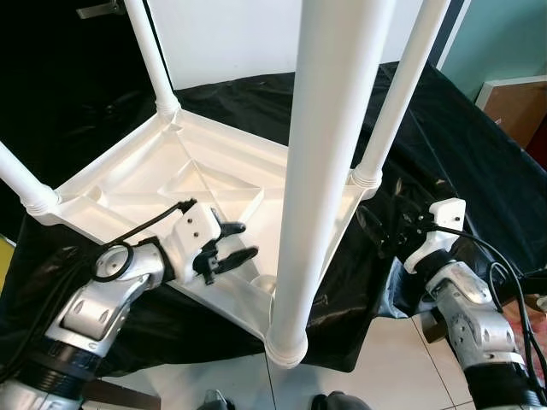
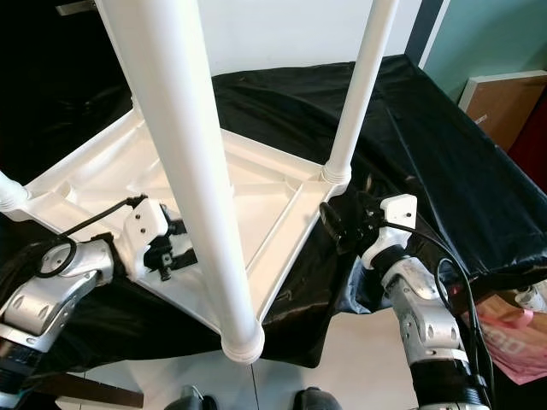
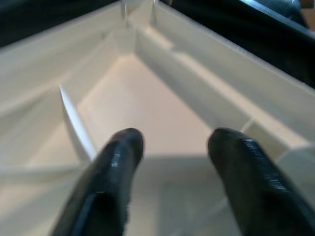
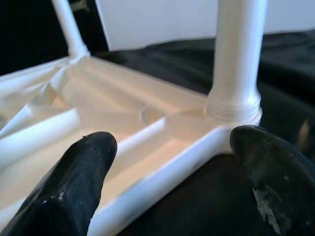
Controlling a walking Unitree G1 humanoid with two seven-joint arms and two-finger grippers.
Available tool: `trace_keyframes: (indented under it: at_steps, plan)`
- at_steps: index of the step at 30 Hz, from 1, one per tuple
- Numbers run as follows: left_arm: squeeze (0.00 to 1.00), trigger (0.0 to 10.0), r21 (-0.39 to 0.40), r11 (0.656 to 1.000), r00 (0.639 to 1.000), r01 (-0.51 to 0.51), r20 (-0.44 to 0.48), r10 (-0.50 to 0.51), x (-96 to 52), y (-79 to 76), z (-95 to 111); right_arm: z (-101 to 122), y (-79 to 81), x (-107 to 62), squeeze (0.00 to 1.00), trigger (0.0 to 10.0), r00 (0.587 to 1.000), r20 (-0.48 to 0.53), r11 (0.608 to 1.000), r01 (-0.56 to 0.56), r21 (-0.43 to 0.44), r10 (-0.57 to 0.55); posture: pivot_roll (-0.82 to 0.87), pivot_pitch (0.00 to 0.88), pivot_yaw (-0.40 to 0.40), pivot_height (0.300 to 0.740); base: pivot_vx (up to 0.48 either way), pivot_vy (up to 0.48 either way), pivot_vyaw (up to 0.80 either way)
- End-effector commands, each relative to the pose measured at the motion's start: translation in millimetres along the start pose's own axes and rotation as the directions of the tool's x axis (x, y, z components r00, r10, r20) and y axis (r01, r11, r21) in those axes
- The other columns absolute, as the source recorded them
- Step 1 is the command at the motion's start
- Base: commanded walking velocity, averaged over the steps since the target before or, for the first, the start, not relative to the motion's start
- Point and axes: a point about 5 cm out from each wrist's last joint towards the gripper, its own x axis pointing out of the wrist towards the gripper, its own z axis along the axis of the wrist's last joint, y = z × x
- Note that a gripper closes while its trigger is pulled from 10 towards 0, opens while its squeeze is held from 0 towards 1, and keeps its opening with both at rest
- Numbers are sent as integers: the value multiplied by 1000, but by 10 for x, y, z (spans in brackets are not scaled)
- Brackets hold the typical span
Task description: Building children table
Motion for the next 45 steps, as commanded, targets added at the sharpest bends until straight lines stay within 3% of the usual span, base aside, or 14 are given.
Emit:
trace_keyframes:
  at_steps: [1,4,8,9,19,21,23,27,34,39,42,45]
  plan:
    - [1000,10000,-20,990,989,142,-39,-143,-42,-69,-65,-11,17,-26,0,10000,1000,-21,1000,-11,3,11,-133,93,15,740,0,0,0]
    - [1000,10000,-37,986,986,161,-47,-162,-69,-74,-87,0,20,-51,0,10000,999,-31,1000,-10,4,10,-139,90,13,740,0,0,0]
    - [1000,10000,-36,975,964,221,-144,-224,-181,-101,-217,16,15,-106,0,10000,997,-70,1000,-21,-10,20,-141,80,10,740,0,0,0]
    - [0,10000,-25,975,959,223,-172,-224,-201,-93,-249,23,3,-107,0,10000,997,-75,1000,-24,-17,22,-140,78,10,740,0,0,0]
    - [0,10000,27,975,944,219,-257,-205,-230,-37,-346,50,-27,-92,0,10000,996,-82,999,-30,-33,27,-140,68,10,740,0,0,0]
    - [0,10000,67,983,943,171,-301,-143,-147,54,-391,72,-27,-83,0,10000,996,-87,999,-30,-42,27,-147,64,14,740,0,0,0]
    - [0,10000,67,983,943,171,-301,-143,-147,54,-391,72,-27,-83,0,10000,996,-87,999,-30,-42,27,-147,64,14,740,0,0,0]
    - [0,10000,83,992,934,100,-351,-65,18,175,-411,85,-12,-74,0,10000,996,-90,998,-31,-52,26,-156,62,22,740,0,0,0]
    - [0,10000,74,989,927,131,-363,-95,92,194,-354,98,-11,-81,0,10000,995,-97,998,-27,-60,21,-162,63,28,740,0,0,0]
    - [0,10000,42,987,902,154,-415,-123,272,251,-353,119,-24,-81,0,10000,995,-100,997,-21,-81,13,-174,78,44,740,0,0,0]
    - [0,10000,42,987,902,154,-415,-123,272,251,-353,119,-24,-81,0,10000,995,-100,997,-21,-81,13,-174,78,44,740,0,0,0]
    - [0,10000,3,989,899,146,-419,-132,366,252,-375,126,-17,-87,0,10000,995,-101,996,-18,-84,10,-182,89,52,740,0,0,0]
